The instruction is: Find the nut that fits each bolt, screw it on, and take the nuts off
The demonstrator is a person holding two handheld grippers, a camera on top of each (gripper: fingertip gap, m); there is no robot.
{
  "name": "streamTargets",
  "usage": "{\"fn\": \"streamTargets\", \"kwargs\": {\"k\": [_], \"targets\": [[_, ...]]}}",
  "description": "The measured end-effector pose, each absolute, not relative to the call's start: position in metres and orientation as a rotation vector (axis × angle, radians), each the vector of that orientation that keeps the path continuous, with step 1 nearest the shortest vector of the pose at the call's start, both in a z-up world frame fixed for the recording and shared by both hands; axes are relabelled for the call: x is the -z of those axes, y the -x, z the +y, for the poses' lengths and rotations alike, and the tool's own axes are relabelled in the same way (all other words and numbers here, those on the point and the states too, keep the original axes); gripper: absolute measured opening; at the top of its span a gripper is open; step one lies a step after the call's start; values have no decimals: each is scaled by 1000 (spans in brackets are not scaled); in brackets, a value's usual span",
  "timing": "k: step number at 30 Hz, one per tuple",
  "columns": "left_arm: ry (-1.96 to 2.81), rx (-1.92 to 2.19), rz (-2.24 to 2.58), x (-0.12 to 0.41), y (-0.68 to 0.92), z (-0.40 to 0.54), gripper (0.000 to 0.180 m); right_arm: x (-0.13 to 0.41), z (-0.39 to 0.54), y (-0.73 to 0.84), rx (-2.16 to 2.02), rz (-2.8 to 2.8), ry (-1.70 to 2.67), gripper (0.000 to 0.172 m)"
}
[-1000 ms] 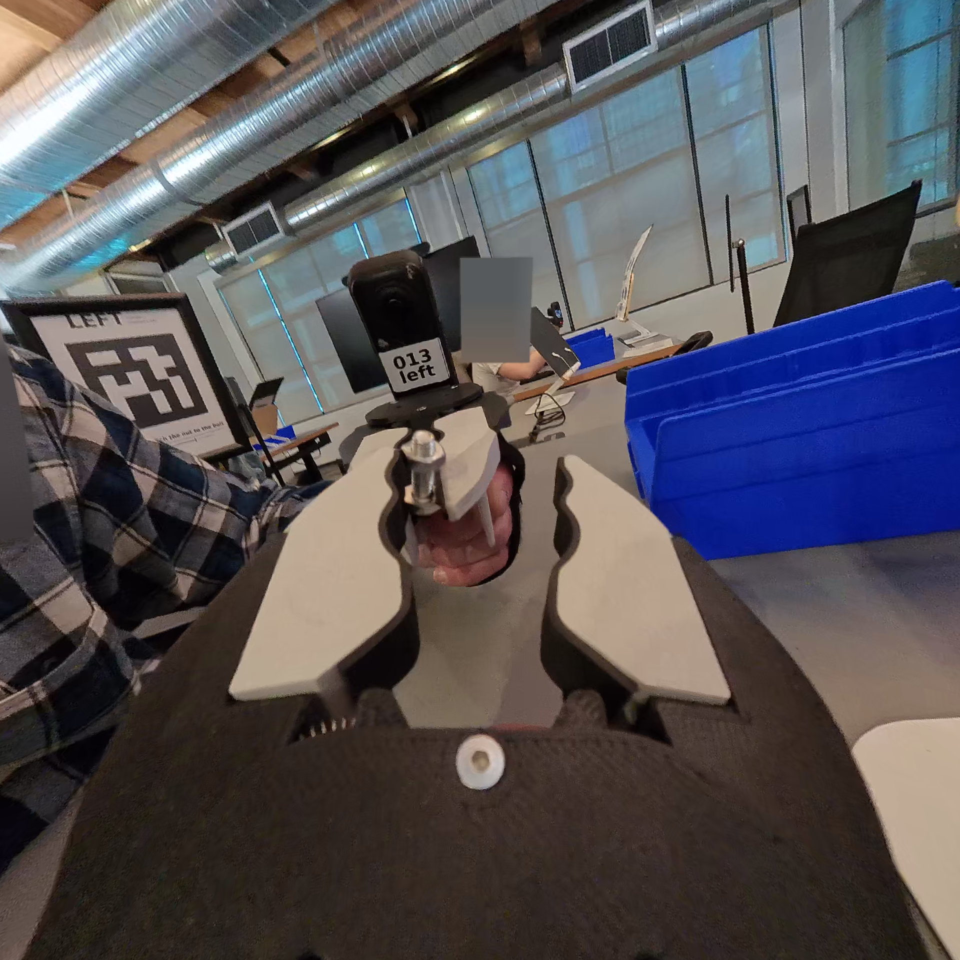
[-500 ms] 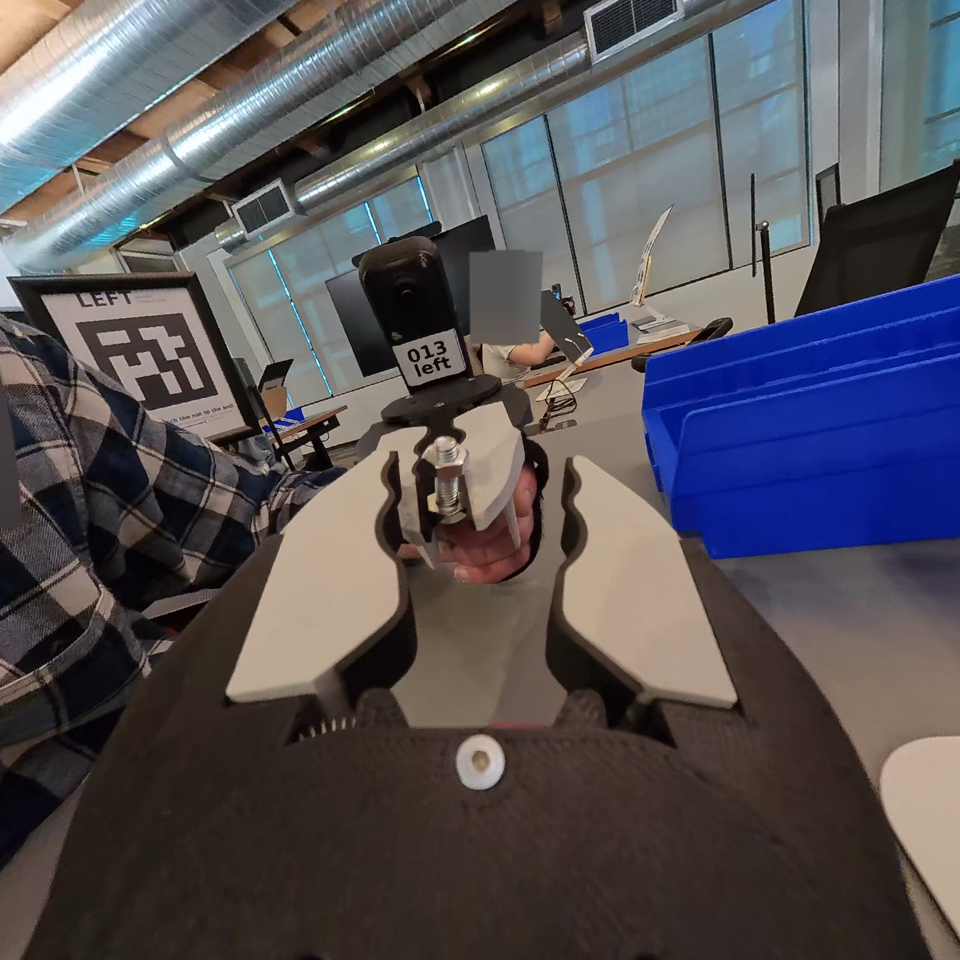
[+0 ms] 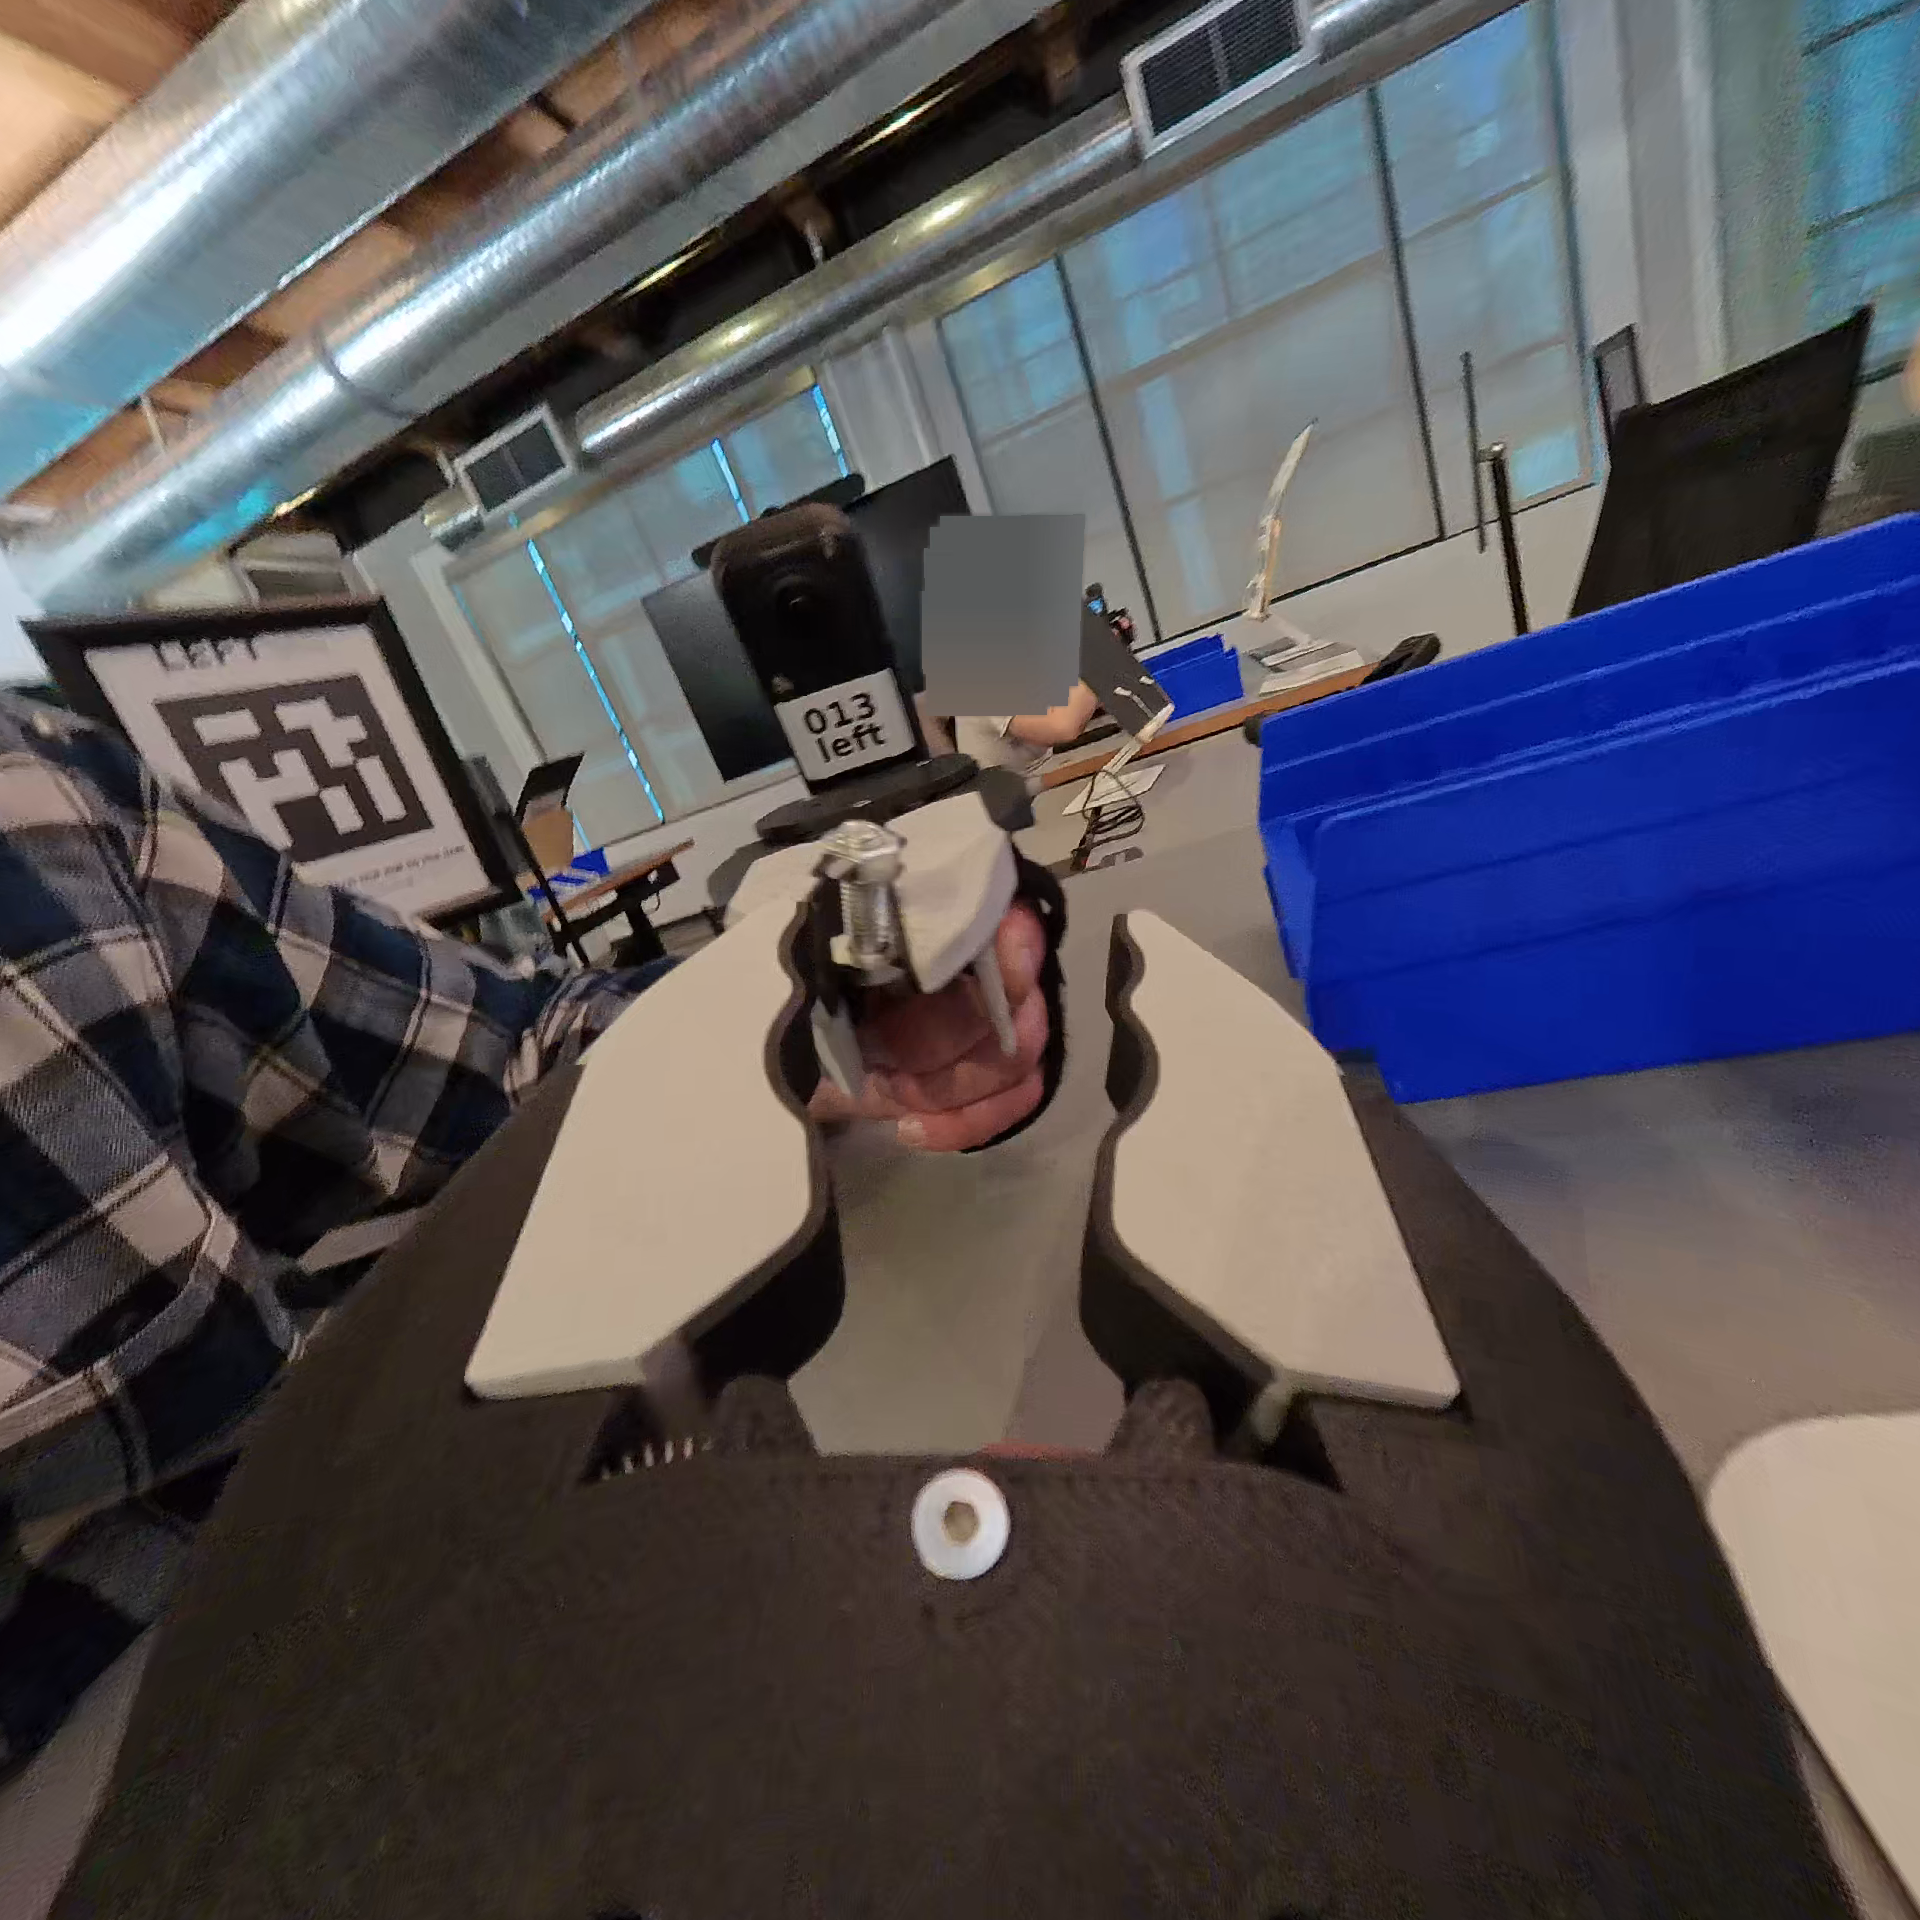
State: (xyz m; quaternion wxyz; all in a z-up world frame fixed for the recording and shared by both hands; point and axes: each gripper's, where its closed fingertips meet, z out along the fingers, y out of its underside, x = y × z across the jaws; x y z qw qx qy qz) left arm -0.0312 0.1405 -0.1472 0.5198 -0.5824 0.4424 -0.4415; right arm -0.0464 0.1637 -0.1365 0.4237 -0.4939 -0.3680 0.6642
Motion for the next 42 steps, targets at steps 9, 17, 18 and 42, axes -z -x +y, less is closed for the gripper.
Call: {"fn": "streamTargets", "kwargs": {"k": [9, 17, 18, 42], "targets": [[1421, 1058, 1109, 159, 21, 137, 14, 137, 161, 49, -1662, -935, 1239, 54], [1380, 1084, 1056, 144, 31, 139, 14, 137, 173, 43, -1695, -851, 1264, 49], [1380, 1081, 1053, 143, 32, 139, 14, 137, 173, 43, -1701, -849, 1263, 50], [1404, 1048, 1082, 152, 30, 140, 14, 137, 165, 46, -1693, -905, 1249, 48]]}}
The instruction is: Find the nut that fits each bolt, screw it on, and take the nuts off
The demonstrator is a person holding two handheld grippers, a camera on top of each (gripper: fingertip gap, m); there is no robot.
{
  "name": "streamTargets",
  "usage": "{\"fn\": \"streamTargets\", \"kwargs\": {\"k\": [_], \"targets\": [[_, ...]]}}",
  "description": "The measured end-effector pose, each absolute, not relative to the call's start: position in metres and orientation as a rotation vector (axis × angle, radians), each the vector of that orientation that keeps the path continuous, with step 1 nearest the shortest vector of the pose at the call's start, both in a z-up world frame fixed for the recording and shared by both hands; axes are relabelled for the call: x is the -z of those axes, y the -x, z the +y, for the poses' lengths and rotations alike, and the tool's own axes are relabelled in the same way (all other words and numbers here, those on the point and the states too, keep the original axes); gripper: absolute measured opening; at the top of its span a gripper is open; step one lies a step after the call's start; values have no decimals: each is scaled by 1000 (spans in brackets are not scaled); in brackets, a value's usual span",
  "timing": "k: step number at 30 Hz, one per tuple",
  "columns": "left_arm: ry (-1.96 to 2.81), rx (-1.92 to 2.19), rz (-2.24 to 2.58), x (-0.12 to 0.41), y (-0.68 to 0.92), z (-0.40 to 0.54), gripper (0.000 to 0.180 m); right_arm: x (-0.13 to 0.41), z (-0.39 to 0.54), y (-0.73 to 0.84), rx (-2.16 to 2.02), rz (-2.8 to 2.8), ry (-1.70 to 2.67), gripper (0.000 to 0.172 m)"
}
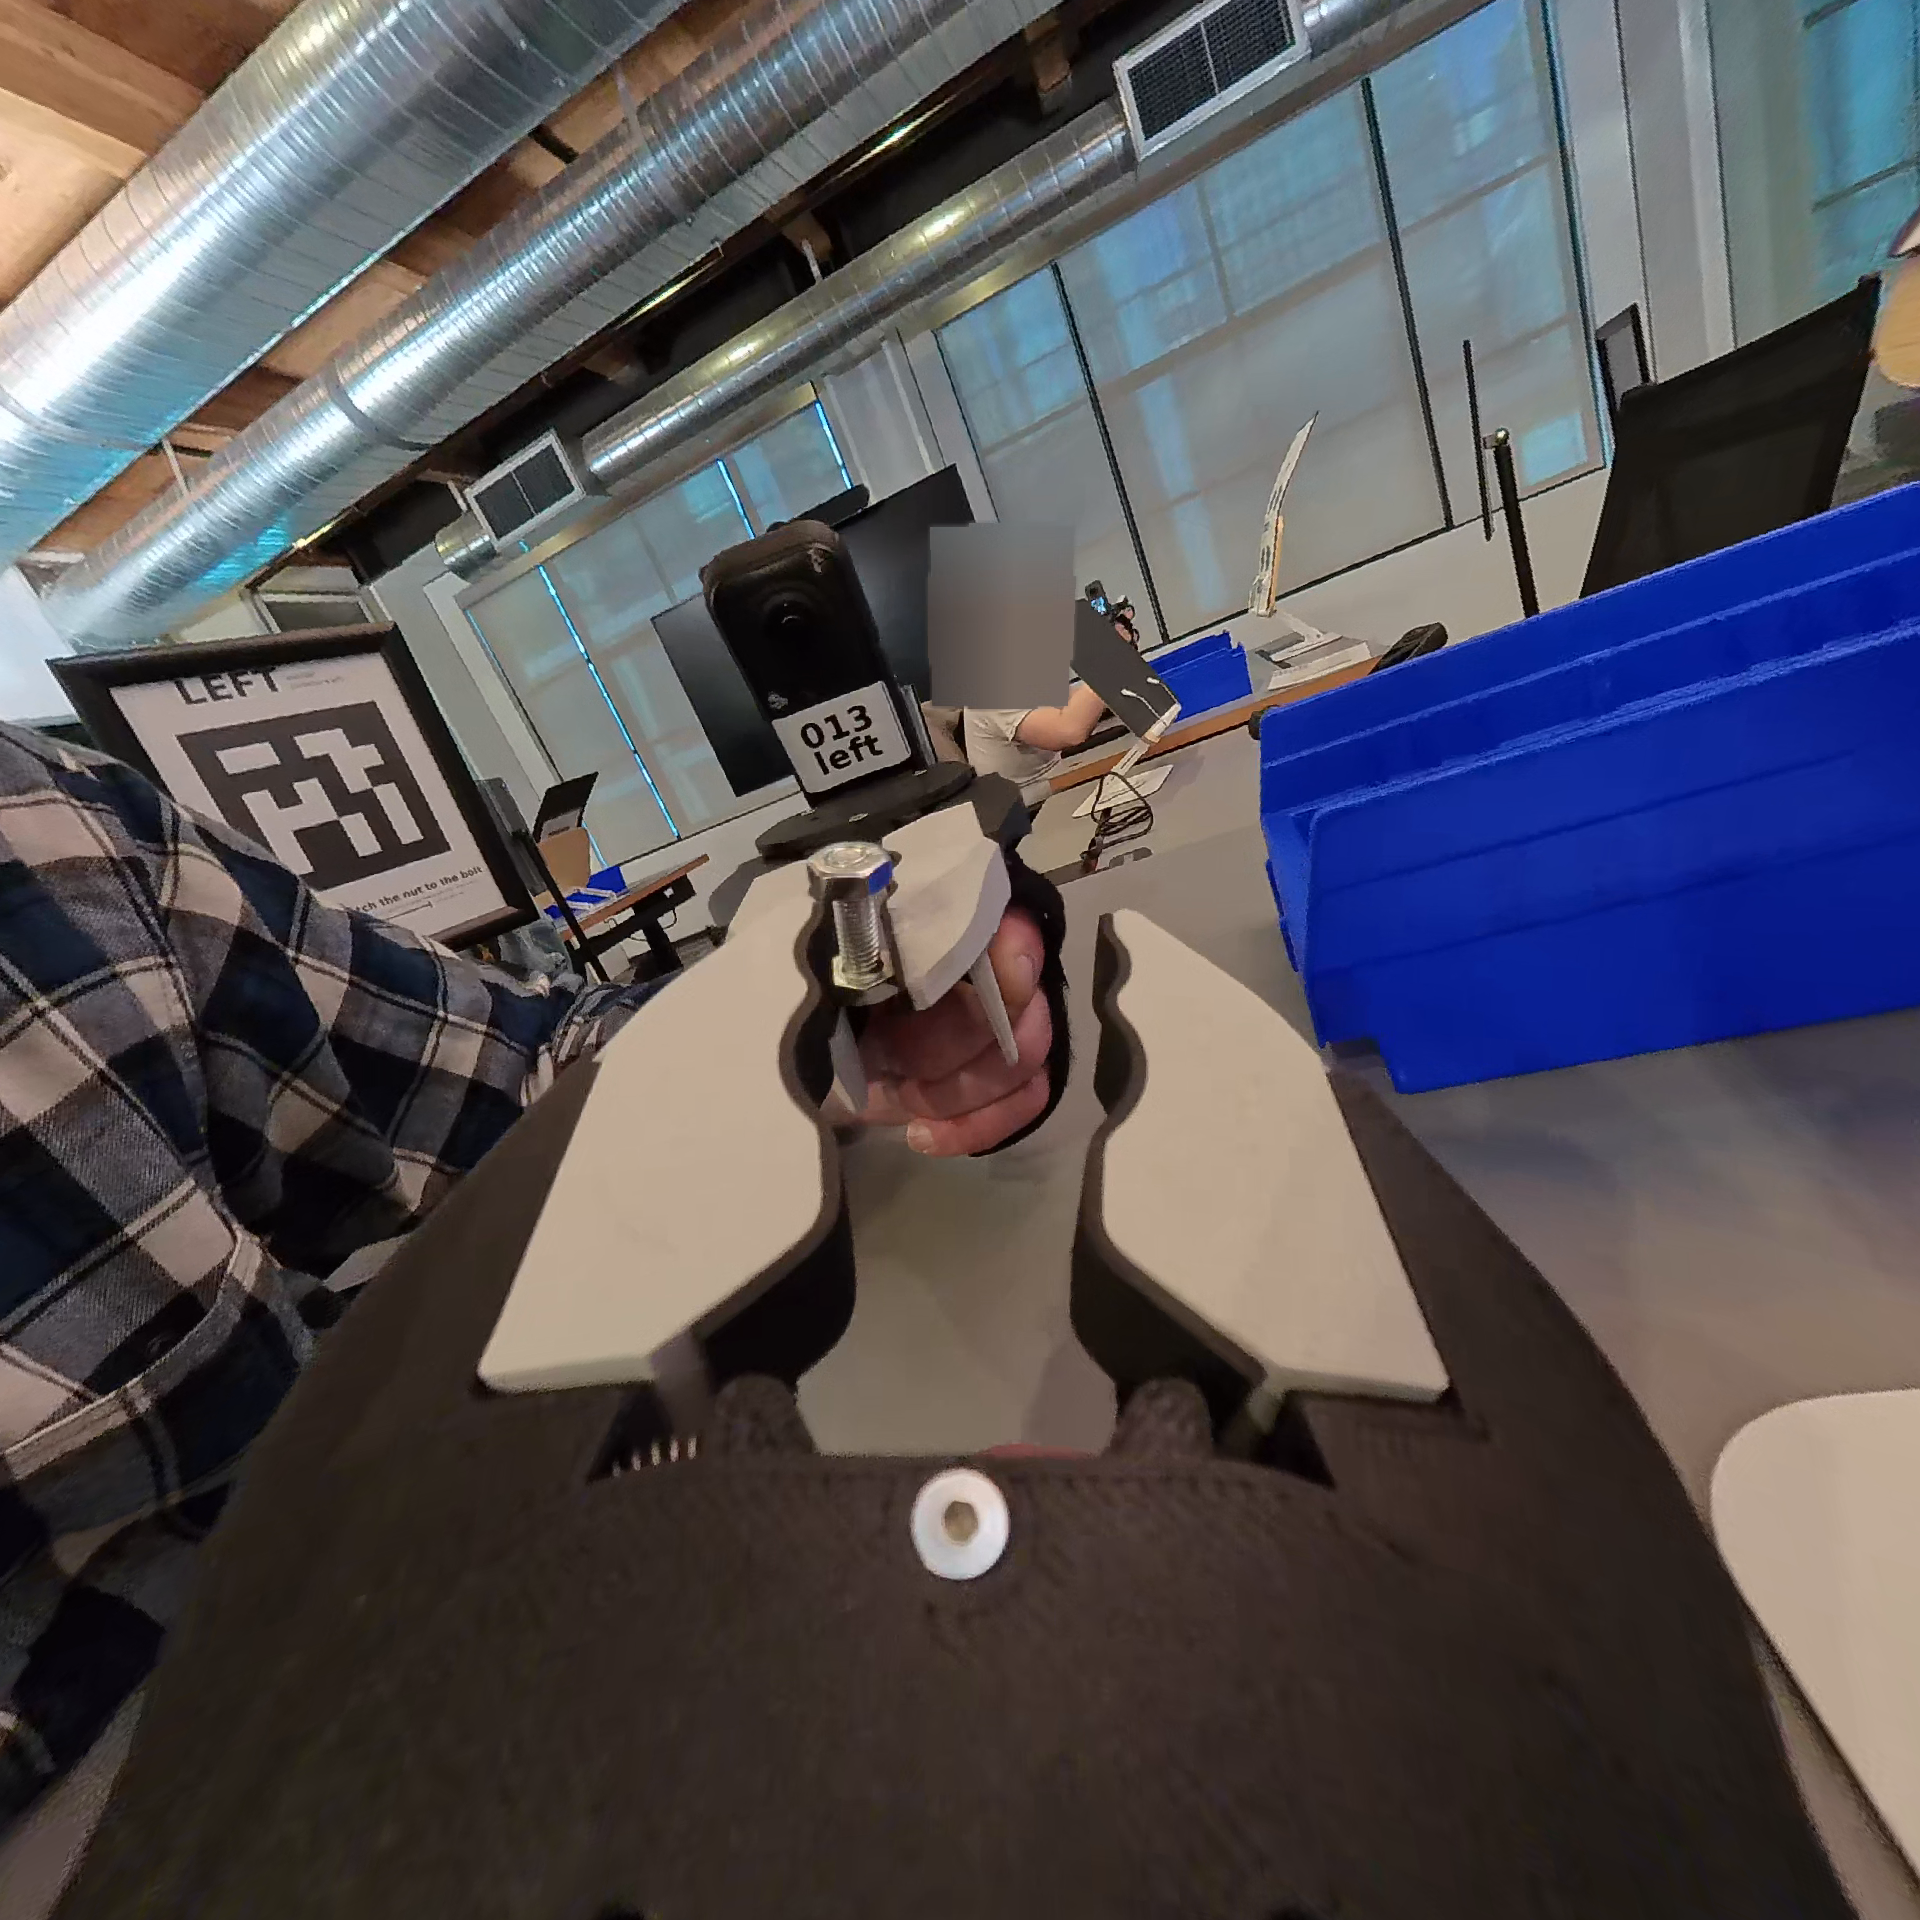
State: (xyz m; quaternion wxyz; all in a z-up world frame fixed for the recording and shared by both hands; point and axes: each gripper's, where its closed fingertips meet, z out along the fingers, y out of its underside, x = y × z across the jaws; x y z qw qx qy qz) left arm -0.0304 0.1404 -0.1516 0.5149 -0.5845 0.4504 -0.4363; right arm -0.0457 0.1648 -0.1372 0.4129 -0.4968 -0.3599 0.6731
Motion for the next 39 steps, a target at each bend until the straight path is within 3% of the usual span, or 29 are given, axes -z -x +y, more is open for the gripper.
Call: {"fn": "streamTargets", "kwargs": {"k": [15, 20, 33, 39], "targets": [[1441, 1053, 1044, 160, 32, 148, 14, 137, 162, 46, -1684, -923, 1240, 48], [1429, 1056, 1087, 164, 27, 142, 14, 137, 154, 50, -1648, -978, 1218, 61], [1397, 1042, 1113, 164, 21, 141, 14, 138, 159, 48, -1641, -946, 1238, 47], [1385, 1051, 1088, 158, 26, 142, 14, 138, 165, 45, -1658, -905, 1254, 50]]}}
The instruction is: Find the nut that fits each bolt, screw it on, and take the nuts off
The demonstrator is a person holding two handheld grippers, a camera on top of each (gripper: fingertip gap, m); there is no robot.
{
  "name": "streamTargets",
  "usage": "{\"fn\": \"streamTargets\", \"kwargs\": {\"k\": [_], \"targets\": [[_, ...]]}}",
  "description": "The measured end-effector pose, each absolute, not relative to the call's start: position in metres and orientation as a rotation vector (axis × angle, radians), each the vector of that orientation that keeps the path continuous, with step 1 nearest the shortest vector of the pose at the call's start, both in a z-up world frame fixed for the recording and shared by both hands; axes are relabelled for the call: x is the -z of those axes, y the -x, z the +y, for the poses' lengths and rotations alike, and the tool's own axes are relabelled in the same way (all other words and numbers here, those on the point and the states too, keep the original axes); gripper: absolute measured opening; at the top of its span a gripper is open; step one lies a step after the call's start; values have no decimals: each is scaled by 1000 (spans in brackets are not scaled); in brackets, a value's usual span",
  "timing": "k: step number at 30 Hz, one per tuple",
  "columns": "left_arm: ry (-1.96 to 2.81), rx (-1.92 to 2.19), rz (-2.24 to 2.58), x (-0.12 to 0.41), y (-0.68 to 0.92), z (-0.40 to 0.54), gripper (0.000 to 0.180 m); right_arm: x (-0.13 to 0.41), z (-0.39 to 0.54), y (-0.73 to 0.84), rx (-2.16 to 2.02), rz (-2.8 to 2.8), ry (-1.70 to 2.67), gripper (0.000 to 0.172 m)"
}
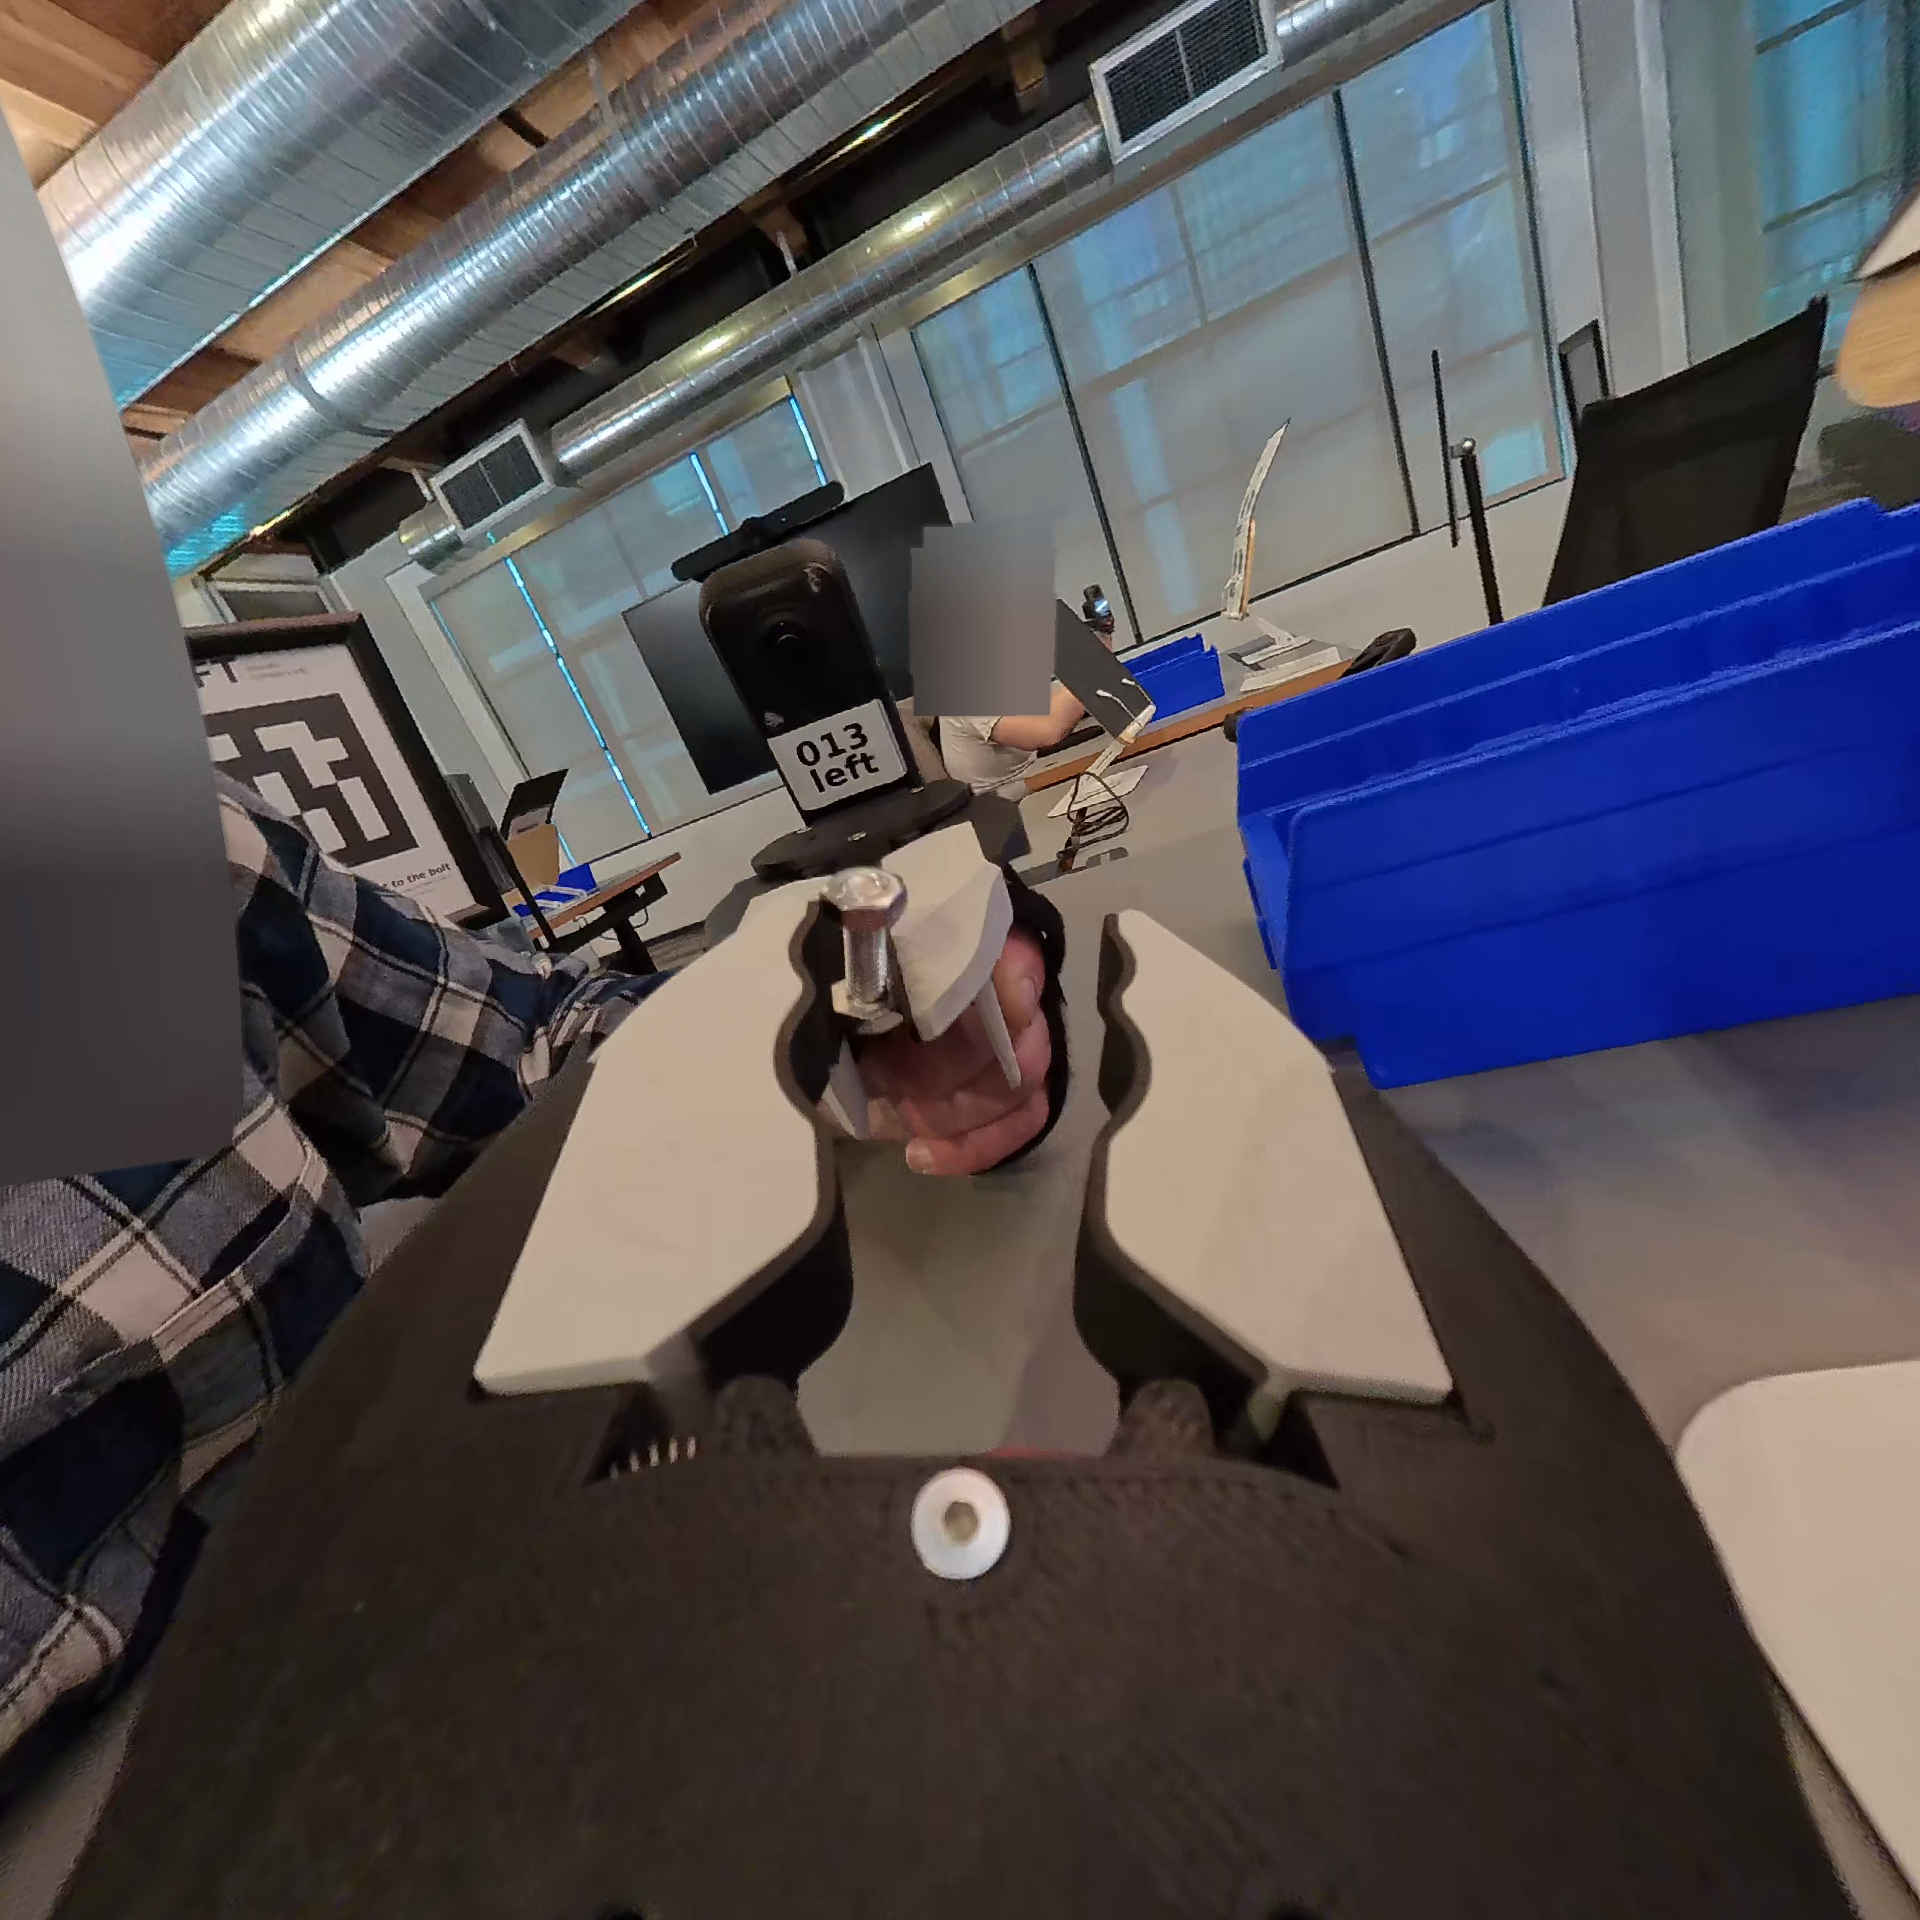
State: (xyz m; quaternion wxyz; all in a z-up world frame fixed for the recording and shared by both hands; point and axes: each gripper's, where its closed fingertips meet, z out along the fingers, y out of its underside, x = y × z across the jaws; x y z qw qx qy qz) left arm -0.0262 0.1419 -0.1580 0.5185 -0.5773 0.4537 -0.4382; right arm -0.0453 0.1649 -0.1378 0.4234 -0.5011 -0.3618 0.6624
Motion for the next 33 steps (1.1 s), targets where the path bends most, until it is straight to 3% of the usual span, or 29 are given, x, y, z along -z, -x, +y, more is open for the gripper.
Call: {"fn": "streamTargets", "kwargs": {"k": [2, 21, 24, 33], "targets": [[1362, 1071, 1070, 152, 31, 142, 14, 138, 172, 41, -1662, -856, 1269, 43], [1383, 1045, 1112, 161, 25, 140, 14, 137, 161, 45, -1670, -922, 1240, 47], [1360, 1064, 1070, 152, 31, 143, 14, 137, 174, 39, -1679, -835, 1271, 37], [1387, 1042, 1081, 162, 30, 147, 14, 138, 161, 44, -1660, -935, 1242, 43]]}}
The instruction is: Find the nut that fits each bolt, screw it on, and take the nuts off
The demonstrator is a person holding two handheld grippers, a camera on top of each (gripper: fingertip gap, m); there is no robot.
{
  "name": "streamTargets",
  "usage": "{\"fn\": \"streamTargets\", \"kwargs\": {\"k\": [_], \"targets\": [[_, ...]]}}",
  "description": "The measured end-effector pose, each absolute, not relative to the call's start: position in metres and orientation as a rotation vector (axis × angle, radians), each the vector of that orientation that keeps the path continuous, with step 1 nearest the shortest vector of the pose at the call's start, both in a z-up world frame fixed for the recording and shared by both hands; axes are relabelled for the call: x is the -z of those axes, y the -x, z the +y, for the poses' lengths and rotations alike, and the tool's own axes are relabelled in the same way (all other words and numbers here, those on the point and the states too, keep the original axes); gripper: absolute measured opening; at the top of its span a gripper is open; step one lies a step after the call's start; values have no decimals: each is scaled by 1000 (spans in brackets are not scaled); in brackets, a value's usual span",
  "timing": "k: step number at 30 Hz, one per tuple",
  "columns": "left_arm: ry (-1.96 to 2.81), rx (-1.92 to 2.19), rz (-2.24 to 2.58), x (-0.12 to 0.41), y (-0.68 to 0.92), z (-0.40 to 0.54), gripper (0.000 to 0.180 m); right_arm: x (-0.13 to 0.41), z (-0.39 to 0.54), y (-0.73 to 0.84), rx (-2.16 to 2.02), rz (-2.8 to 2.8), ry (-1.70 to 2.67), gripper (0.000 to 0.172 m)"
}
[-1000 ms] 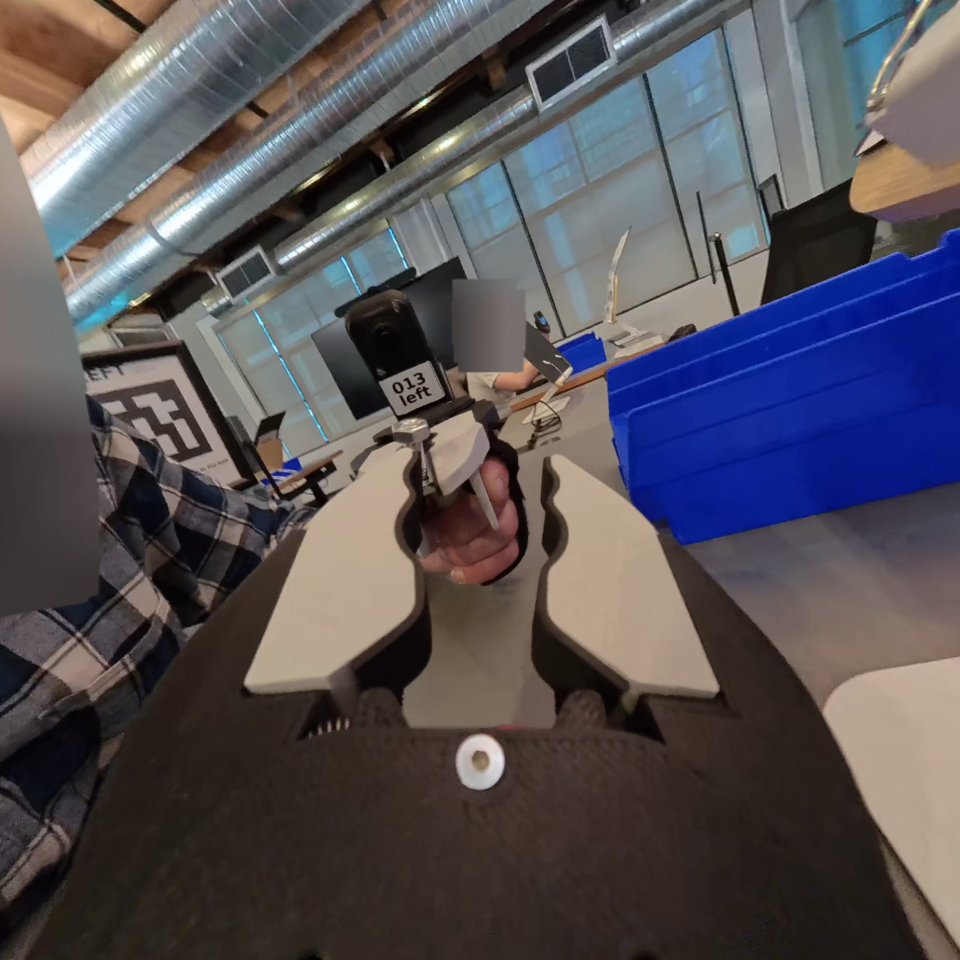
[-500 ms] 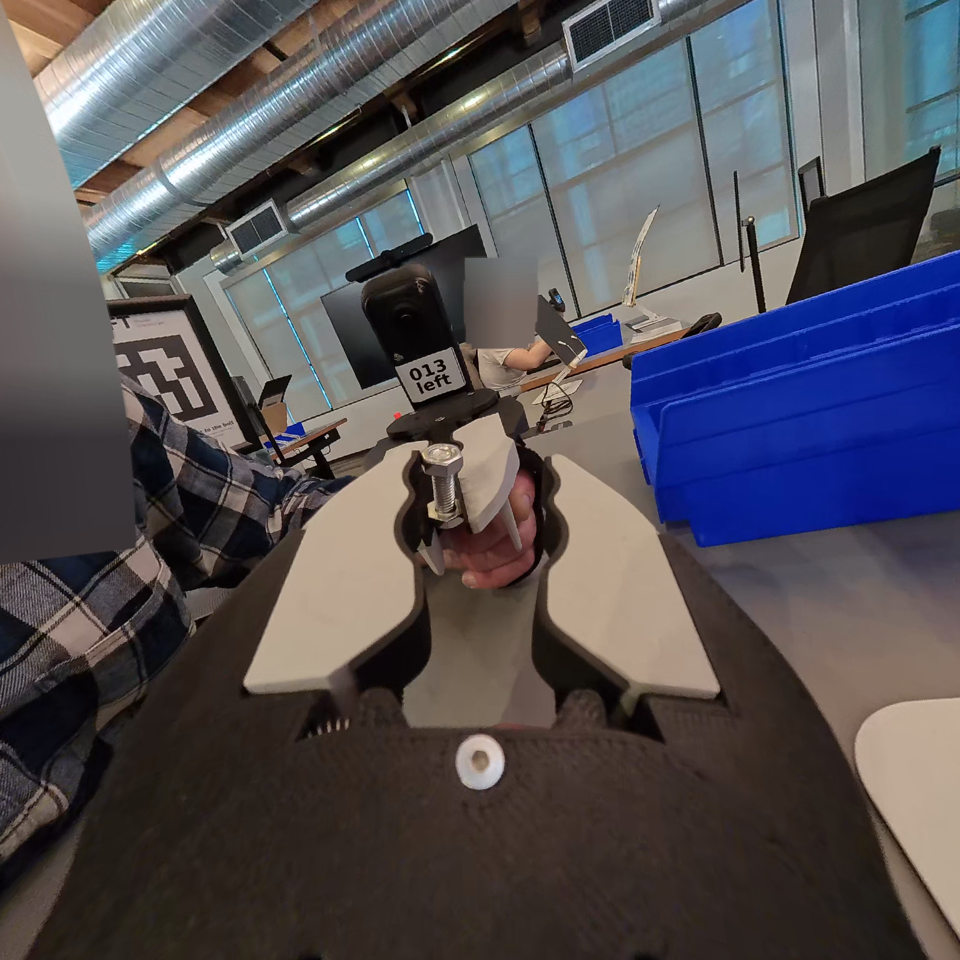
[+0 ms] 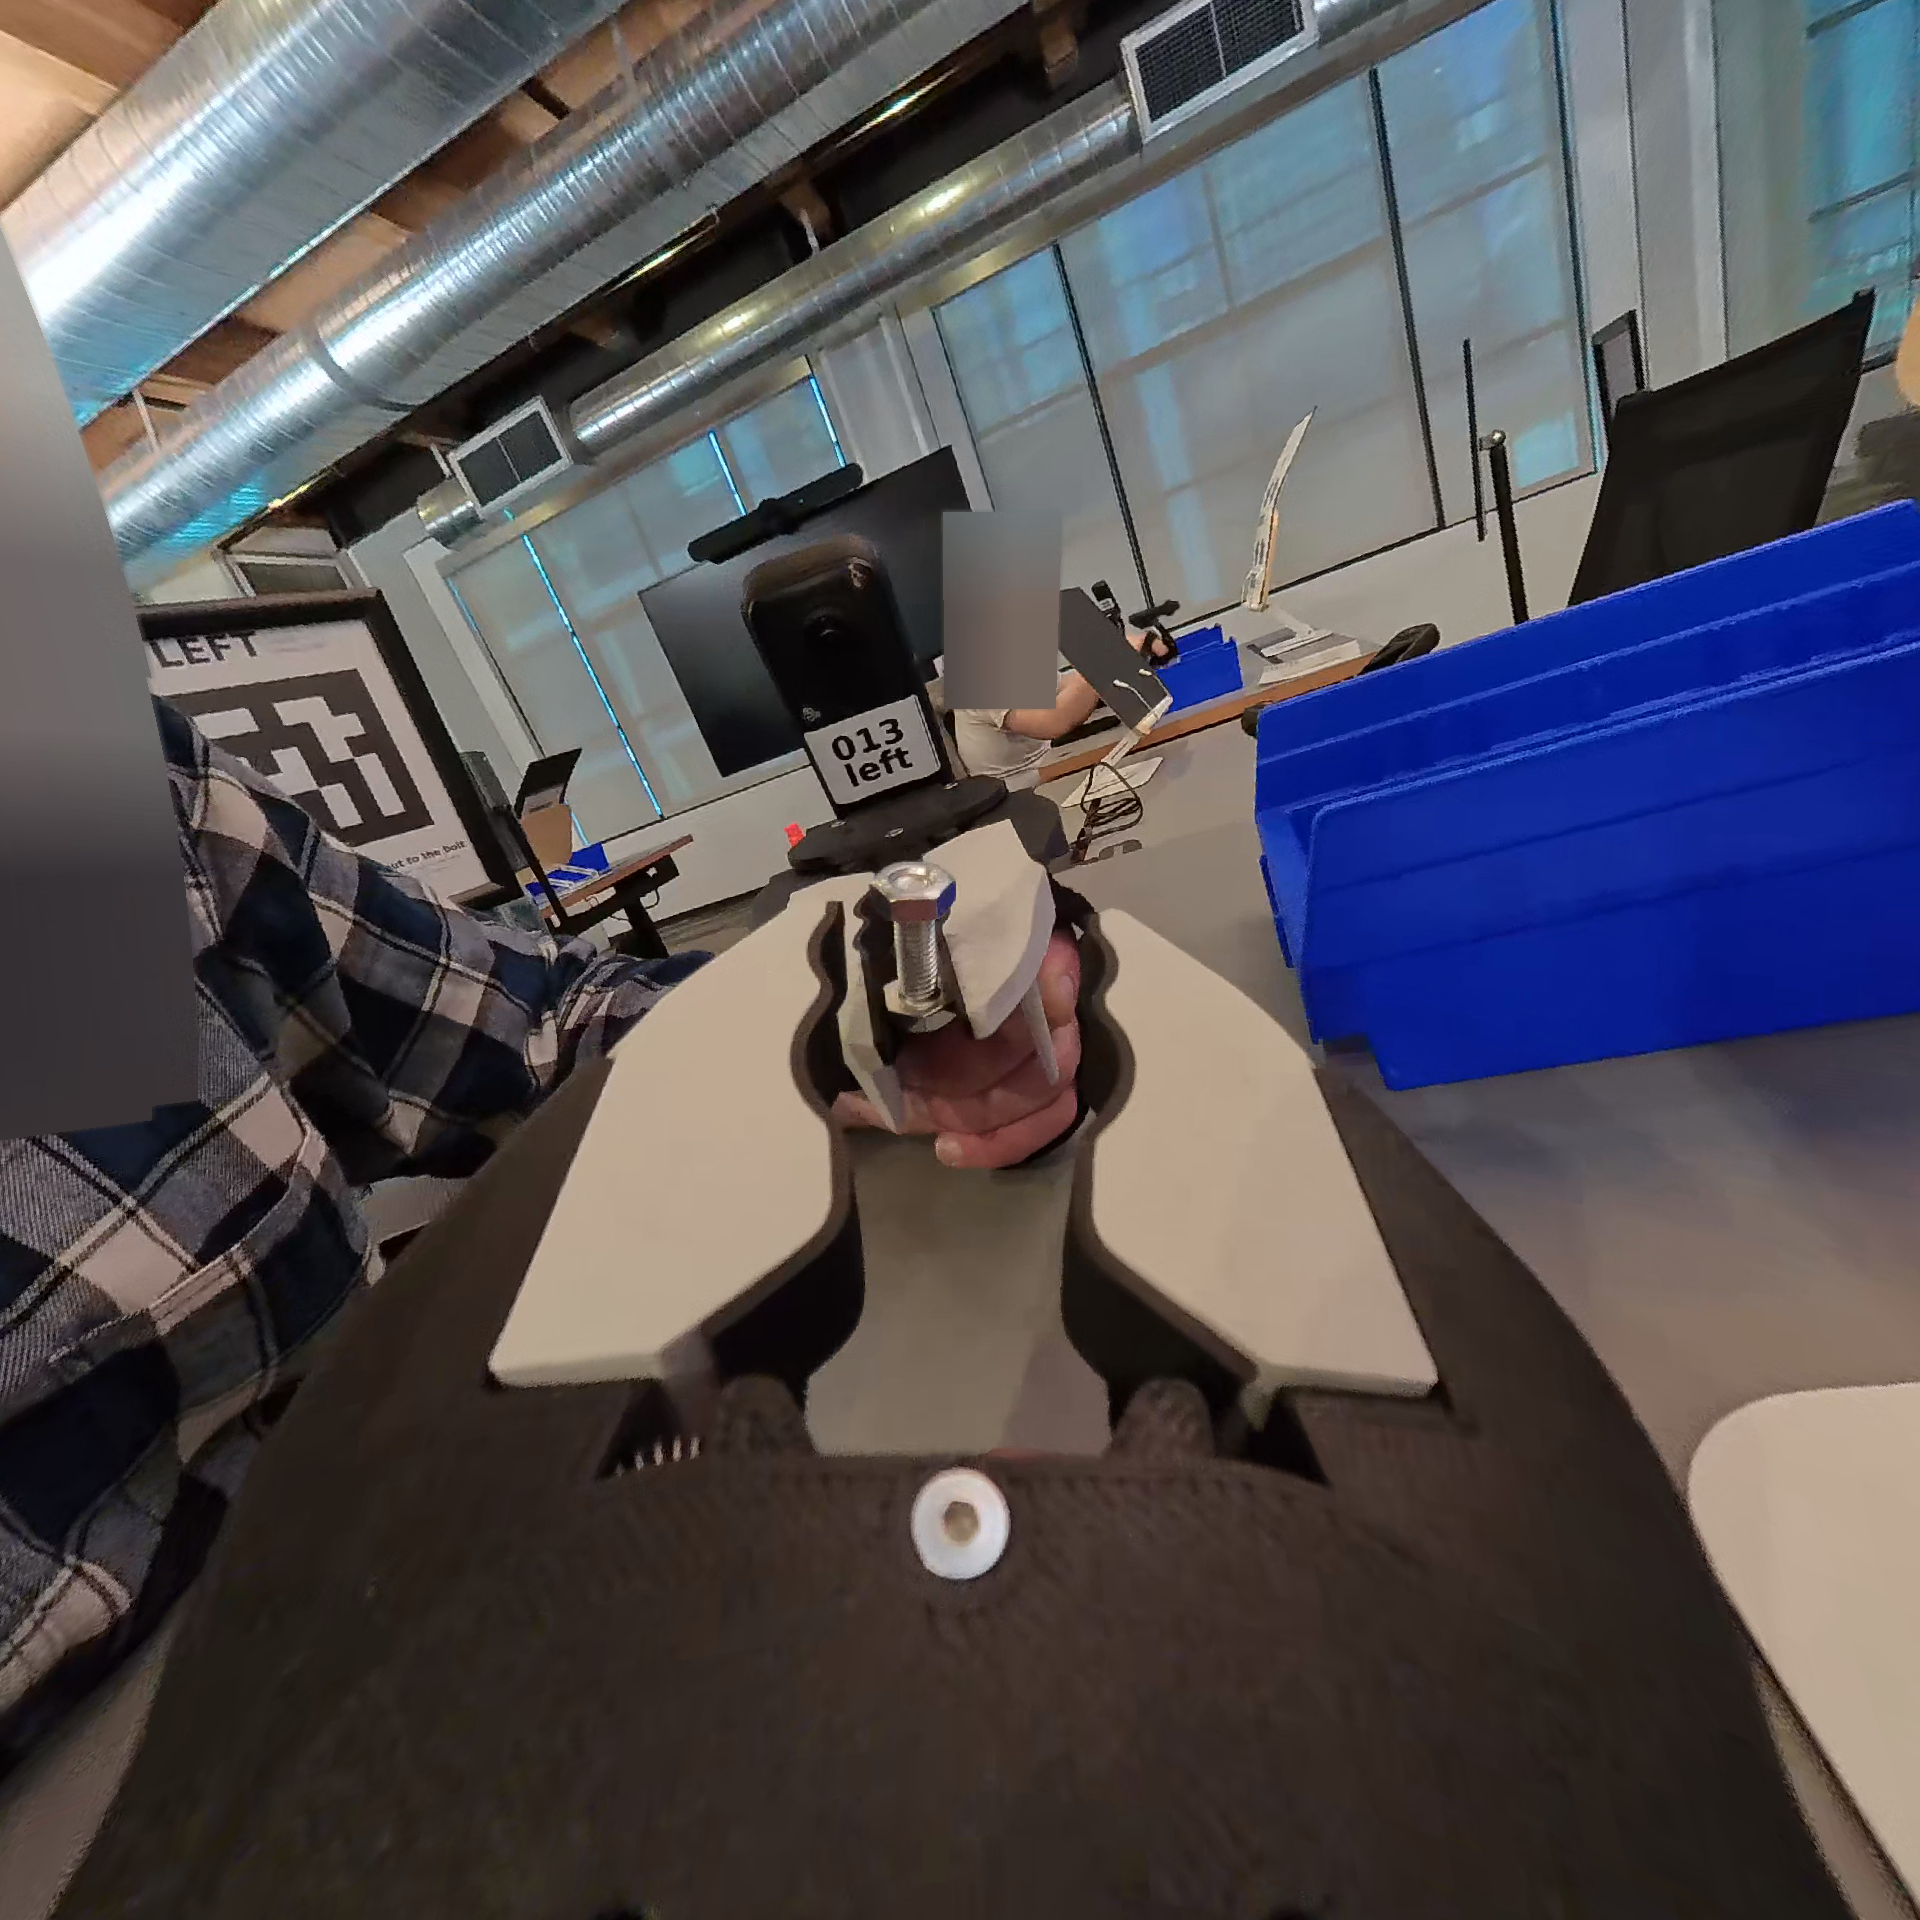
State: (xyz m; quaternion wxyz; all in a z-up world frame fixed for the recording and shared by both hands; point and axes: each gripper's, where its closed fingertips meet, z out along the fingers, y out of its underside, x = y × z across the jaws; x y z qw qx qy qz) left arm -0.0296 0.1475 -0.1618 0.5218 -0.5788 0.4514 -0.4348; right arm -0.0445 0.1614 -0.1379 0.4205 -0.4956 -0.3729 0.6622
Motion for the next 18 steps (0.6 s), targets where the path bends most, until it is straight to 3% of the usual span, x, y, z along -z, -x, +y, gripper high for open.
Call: {"fn": "streamTargets", "kwargs": {"k": [18], "targets": [[1366, 1057, 1084, 157, 30, 144, 14, 138, 171, 41, -1679, -866, 1269, 35]]}}
